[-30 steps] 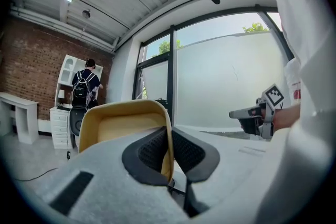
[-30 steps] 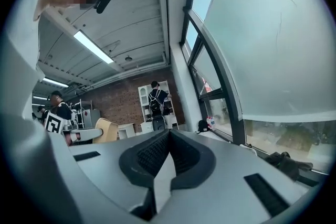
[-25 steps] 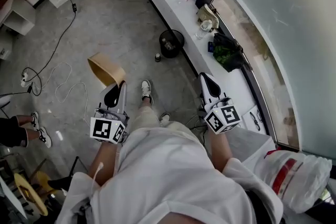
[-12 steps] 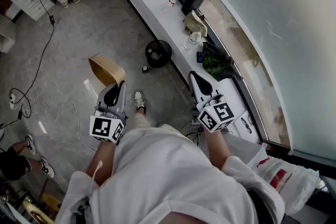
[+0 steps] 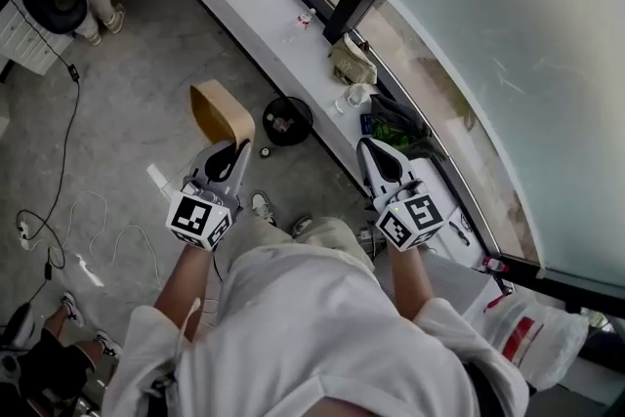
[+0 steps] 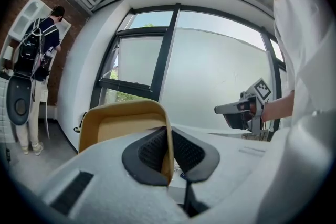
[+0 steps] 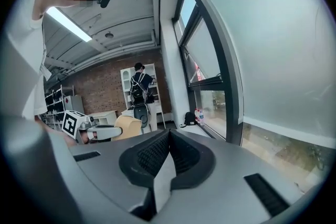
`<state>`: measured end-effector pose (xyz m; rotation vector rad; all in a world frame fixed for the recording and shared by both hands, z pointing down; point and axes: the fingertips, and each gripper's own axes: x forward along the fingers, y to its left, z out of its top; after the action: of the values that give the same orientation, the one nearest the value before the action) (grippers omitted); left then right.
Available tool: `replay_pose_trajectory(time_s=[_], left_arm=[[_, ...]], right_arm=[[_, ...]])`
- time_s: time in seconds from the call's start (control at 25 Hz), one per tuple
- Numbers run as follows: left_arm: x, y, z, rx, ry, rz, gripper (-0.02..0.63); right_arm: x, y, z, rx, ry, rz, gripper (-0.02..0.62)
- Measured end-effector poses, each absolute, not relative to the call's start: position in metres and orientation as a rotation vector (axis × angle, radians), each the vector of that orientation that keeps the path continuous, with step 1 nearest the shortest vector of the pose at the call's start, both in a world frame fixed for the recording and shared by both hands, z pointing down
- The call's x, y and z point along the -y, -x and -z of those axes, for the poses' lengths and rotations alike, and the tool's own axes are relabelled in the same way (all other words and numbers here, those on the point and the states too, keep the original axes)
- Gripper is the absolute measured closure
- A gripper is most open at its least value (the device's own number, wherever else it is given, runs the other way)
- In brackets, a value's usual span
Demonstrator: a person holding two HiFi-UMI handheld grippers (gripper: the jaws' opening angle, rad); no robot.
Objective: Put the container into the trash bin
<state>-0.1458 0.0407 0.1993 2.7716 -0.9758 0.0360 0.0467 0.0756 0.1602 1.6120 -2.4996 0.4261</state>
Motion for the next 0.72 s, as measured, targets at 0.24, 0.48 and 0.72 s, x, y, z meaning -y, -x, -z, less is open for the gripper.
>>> replay_pose_trajectory(time_s=[0.24, 0.48, 0.72], left_arm=[[-0.014, 0.114, -0.205, 0.962, -2.764, -0.080, 0.583], [-0.005, 0.087, -0.208, 1.041, -2.725, -0.127, 0.583], [0.010, 0.081, -0.225, 1.092, -2.689, -0.220, 0.583]], right_arm=[[-0.051, -0.075, -0.178, 2.501, -1.606, -0.478, 0.595], [-0.008, -0.103, -0.202, 2.549, -1.544, -0.552, 0.595], [0.024, -0.098, -0.223, 2.609, -1.446, -0.607, 0.595]])
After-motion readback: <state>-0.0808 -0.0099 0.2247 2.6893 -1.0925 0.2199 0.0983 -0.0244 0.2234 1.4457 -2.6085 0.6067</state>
